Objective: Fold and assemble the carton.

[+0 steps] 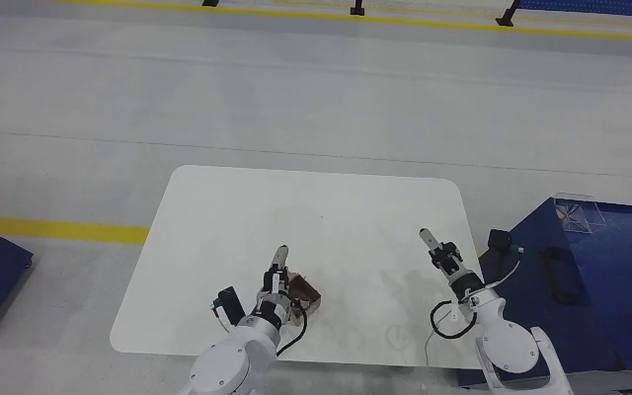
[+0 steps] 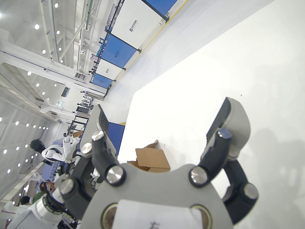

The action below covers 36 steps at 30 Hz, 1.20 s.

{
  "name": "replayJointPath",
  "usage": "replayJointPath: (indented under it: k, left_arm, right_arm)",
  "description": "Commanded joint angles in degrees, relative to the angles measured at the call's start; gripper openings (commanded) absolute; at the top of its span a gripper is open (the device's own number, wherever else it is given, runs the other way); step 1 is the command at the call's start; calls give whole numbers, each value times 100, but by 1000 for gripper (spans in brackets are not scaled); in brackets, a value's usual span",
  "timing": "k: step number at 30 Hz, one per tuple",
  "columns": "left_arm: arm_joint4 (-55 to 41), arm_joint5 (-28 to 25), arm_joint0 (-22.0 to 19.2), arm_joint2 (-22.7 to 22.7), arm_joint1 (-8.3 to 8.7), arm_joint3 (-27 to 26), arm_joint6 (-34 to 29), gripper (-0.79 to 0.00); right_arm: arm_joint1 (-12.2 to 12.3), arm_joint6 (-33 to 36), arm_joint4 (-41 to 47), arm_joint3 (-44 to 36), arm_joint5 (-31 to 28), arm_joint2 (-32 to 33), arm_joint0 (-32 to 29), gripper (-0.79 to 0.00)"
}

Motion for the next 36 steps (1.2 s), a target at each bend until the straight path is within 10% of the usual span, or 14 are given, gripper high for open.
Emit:
replayJointPath:
  k: [1,17,25,30,36]
  left_arm:
    - [-50,7,-6,8,-3,-7,440,0]
    - [344,99,-35,31,19,-148,440,0]
    - [1985,3012,497,-112,217,-1337,673,0]
    - [2028,3012,856,-78,315,-259,939,0]
    - [1813,3012,179,417,346,929,993,-15]
  right_arm:
    - [0,0,0,0,0,0,0,0]
    - [0,0,0,0,0,0,0,0]
    - [-49,-20,-1562,-153,598,-1074,376,0]
    - [-126,181,-2586,294,1048,-1976,928,0]
    - [-332,553,-3120,1166,1705,-3072,1789,0]
